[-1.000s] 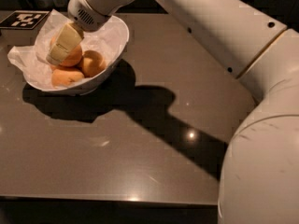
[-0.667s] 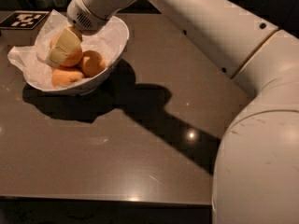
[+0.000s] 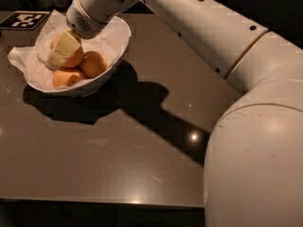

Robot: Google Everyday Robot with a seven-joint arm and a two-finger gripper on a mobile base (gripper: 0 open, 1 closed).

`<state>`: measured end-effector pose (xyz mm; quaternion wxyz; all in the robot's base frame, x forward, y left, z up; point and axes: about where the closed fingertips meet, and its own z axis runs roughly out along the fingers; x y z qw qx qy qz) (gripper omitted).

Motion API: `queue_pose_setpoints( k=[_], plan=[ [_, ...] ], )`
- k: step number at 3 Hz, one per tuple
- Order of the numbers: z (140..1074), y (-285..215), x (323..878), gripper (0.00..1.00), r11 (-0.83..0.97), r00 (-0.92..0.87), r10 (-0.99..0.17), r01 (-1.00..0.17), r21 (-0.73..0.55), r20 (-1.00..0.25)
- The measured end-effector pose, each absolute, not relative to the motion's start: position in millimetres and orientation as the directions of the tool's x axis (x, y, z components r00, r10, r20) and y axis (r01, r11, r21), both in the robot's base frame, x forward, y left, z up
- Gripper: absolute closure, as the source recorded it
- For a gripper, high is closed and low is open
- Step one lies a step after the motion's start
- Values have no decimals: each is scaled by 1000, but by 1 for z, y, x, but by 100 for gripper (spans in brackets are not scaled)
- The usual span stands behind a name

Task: Pick orange from white bowl

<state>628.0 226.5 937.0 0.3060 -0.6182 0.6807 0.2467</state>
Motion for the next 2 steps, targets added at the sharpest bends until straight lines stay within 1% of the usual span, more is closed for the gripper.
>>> queue_pose_setpoints(
  k=[2],
  plan=[
    [921,238,629,0,81,-54,-695,-997,-4,-717]
  ],
)
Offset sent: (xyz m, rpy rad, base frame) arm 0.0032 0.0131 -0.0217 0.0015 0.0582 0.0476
